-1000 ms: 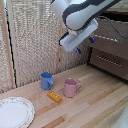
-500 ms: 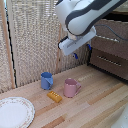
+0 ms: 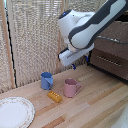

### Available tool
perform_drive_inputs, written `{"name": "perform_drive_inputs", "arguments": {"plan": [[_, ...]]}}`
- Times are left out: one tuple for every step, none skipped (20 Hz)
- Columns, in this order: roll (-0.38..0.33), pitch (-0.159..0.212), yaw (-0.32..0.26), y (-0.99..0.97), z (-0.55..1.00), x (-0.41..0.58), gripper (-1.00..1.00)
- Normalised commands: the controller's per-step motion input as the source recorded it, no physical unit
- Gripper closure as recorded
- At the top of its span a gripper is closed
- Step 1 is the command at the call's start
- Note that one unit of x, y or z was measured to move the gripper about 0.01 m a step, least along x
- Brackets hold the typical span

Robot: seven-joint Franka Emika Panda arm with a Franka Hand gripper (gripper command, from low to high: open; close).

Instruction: Propose to navigate your clamp on the clench of the first drawer. Use gentle force to register to the cabinet. Send posterior your swing mandate till over it lurks, a cup of pink essence. Fortify your grip after aiming concentric with the pink cup’s periphery. Manoeuvre the pink towards the cabinet's top. Drop your compression till the cup is resting inside.

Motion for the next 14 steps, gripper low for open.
{"name": "perform_drive_inputs", "arguments": {"plan": [[0.118,0.013,0.013,-0.09,-0.41,0.077,-1.00],[0.125,0.018,0.014,-0.09,-0.39,0.097,-1.00],[0.132,0.017,0.012,-0.09,-0.39,0.100,-1.00],[0.133,0.019,0.011,-0.08,-0.38,0.089,-1.00],[0.127,0.019,0.010,-0.08,-0.39,0.089,-1.00],[0.129,0.015,0.010,-0.08,-0.38,0.091,-1.00],[0.120,0.017,0.010,-0.09,-0.39,0.083,-1.00],[0.114,0.024,0.010,-0.08,-0.40,0.077,-1.00],[0.122,0.020,0.011,-0.09,-0.40,0.080,-1.00],[0.124,0.019,0.013,-0.10,-0.41,0.054,-1.00],[0.127,0.030,0.020,-0.13,-0.39,0.049,-1.00],[0.129,0.020,0.028,-0.17,-0.39,0.043,-1.00],[0.122,0.003,0.036,-0.20,-0.40,0.057,-1.00],[0.119,0.000,0.048,-0.22,-0.41,0.077,-1.00]]}}
